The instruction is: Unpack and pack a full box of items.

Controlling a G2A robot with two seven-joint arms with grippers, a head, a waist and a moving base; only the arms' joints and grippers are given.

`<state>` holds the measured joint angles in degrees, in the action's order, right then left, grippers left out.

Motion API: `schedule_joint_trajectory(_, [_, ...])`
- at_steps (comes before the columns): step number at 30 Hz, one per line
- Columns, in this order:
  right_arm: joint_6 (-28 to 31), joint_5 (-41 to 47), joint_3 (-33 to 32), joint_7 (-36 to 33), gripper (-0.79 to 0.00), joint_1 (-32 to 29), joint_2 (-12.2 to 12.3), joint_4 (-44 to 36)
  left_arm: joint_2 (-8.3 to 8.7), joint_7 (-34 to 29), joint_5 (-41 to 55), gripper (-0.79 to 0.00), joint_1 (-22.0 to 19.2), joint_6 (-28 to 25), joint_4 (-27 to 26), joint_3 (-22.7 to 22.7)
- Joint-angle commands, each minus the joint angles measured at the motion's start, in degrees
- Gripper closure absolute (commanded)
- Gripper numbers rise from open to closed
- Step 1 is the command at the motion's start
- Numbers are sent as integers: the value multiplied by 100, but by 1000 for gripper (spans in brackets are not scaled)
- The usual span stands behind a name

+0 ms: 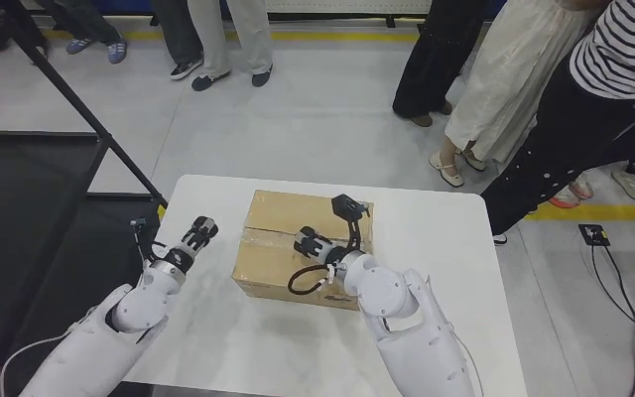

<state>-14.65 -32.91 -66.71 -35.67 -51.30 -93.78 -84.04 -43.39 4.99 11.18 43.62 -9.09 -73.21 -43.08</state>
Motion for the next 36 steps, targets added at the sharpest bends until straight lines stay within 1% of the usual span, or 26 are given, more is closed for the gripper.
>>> schedule_joint_trajectory(1, [-62, 109, -17, 41, 0, -9, -2, 19, 2, 14, -523, 0, 76, -51, -70, -20])
schedule_joint_trajectory(5, [-221, 232, 25, 1, 0, 100, -11, 147, -22, -88, -1012, 0, 191, -163, -166, -44])
schedule_joint_trajectory(8, [-375, 294, 83, 1, 0, 213, -26, 267, -53, -145, -1143, 0, 251, -314, -218, -106])
schedule_joint_trajectory(14, [-889, 332, 205, -51, 0, 494, -59, 544, -119, -268, -1391, 0, 362, -540, -298, -211])
schedule_joint_trajectory(19, [-1236, 331, 278, -14, 0, 677, -83, 691, -167, -485, -1586, 0, 460, -766, -353, -276])
schedule_joint_trajectory(22, [-1289, 394, 341, -11, 0, 772, -102, 786, -198, -582, -1666, 0, 510, -857, -397, -325])
schedule_joint_trajectory(30, [-1456, 599, 623, -122, 0, 1185, -195, 1282, -295, -686, -1815, 0, 616, -905, -447, -462])
schedule_joint_trajectory(36, [-1391, 888, 842, -37, 0, 1532, -309, 1772, -356, -786, -1889, 0, 721, -995, -442, -570])
